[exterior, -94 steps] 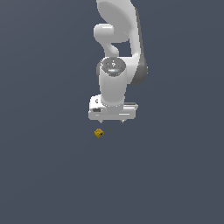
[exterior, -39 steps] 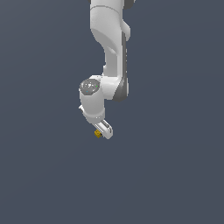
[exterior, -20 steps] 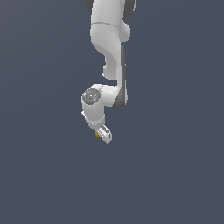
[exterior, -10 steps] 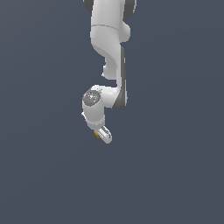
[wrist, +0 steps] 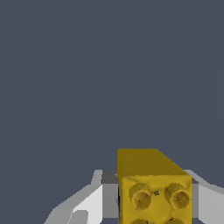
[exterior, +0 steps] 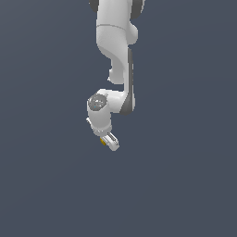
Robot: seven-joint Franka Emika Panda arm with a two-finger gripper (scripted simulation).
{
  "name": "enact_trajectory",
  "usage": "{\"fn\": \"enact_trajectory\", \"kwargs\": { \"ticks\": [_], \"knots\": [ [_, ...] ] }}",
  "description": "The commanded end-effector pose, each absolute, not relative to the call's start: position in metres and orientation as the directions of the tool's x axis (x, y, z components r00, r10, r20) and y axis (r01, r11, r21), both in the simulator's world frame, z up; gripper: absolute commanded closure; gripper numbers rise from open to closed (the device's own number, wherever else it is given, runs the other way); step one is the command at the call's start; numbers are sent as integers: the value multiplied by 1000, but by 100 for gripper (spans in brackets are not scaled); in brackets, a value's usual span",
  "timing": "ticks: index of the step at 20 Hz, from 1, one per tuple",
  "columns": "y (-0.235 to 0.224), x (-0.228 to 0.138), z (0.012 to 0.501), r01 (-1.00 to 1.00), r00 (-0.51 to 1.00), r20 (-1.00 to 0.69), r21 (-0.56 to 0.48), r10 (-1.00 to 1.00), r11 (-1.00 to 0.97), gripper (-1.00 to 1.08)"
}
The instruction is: Pick up the object and move it to a goal position.
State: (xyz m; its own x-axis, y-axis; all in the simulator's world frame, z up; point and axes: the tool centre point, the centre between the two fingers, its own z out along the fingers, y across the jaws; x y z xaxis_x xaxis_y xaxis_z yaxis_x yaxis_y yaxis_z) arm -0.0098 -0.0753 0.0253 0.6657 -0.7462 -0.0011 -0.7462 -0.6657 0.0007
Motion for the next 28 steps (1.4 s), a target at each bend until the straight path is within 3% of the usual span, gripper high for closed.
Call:
{"fn": "enact_trajectory", "kwargs": {
  "ticks": [1,28],
  "knots": [
    [-73,-13,30,-746,666,0,0,-746,-666,108],
    [-27,-103,154,-746,666,0,0,-746,-666,108]
  ]
}}
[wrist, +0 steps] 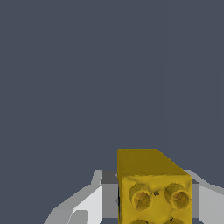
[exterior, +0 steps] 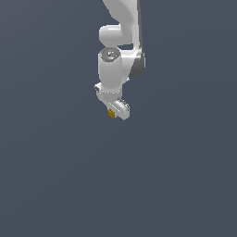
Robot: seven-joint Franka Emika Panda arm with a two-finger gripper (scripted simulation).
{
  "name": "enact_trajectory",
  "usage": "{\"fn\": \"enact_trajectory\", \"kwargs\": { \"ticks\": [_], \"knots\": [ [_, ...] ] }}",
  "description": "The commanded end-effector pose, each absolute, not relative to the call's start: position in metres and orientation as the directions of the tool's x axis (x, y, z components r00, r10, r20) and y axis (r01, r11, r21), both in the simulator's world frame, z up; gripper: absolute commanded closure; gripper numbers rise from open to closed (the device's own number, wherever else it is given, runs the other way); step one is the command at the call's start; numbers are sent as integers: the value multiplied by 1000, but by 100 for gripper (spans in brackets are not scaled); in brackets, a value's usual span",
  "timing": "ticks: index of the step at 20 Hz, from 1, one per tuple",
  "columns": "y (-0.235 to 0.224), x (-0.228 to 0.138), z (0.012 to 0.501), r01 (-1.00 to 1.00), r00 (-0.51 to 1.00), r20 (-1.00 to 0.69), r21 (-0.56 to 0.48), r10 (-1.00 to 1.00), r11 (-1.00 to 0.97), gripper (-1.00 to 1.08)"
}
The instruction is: Pick up the object and move it to a goal position.
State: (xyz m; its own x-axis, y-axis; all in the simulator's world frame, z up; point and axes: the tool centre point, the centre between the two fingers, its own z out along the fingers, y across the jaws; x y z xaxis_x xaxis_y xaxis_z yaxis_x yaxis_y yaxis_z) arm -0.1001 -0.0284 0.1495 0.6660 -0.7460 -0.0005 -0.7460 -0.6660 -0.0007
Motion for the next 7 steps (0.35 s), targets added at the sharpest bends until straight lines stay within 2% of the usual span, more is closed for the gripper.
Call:
{"fn": "enact_trajectory", "kwargs": {
  "ticks": [1,7],
  "knots": [
    [-26,-105,156,-746,666,0,0,-746,-666,108],
    [-24,-108,163,-746,666,0,0,-746,-666,108]
  ]
}}
